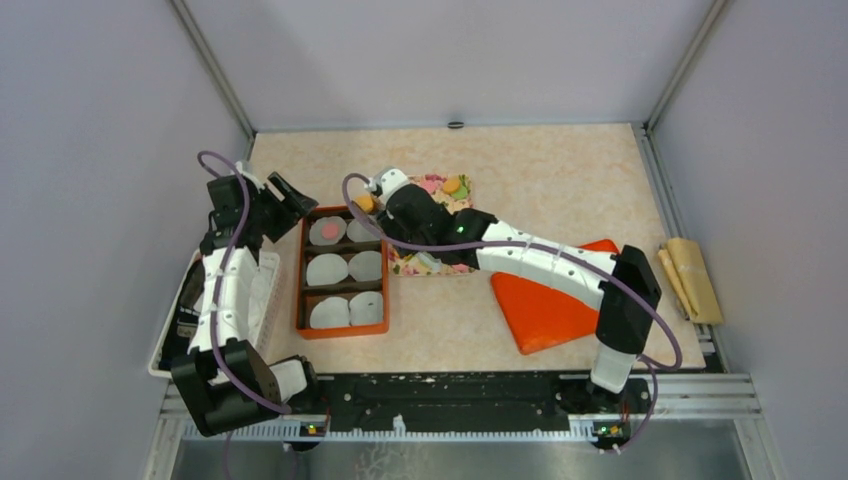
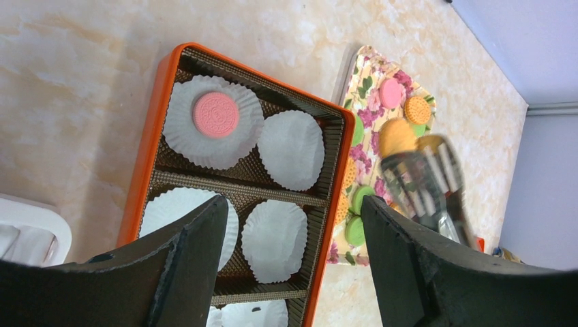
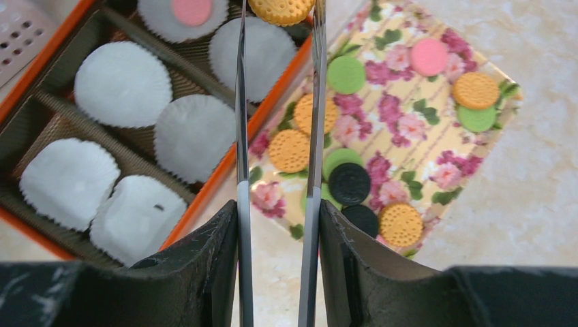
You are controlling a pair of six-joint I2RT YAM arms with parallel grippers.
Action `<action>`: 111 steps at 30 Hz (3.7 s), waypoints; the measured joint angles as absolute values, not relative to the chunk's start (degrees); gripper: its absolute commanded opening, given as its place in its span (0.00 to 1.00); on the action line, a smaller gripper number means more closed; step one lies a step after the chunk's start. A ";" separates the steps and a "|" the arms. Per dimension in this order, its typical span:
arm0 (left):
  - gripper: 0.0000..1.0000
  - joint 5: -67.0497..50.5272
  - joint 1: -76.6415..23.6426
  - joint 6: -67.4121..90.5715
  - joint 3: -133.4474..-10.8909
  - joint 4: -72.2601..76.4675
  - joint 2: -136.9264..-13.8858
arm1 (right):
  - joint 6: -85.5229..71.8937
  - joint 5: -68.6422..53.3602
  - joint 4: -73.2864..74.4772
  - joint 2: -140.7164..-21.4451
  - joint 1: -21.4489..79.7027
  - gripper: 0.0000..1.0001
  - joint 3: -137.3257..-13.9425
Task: Pack the cookies
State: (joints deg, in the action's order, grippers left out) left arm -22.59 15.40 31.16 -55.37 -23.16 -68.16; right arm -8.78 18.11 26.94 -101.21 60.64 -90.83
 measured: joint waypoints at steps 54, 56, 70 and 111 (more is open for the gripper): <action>0.79 -29.69 17.47 30.13 -55.13 -22.02 -68.97 | -10.28 30.44 25.39 -104.99 61.67 0.58 -75.35; 0.79 -30.22 17.47 30.13 -54.65 -21.82 -68.97 | -11.42 31.48 25.39 -104.88 61.36 0.58 -74.17; 0.79 -32.27 17.47 30.13 -54.08 -21.45 -68.97 | -21.93 27.99 27.62 -96.73 61.45 0.69 -66.26; 0.79 -33.67 17.47 30.26 -52.80 -20.95 -68.90 | -27.05 24.18 24.99 -100.40 62.35 0.39 -63.09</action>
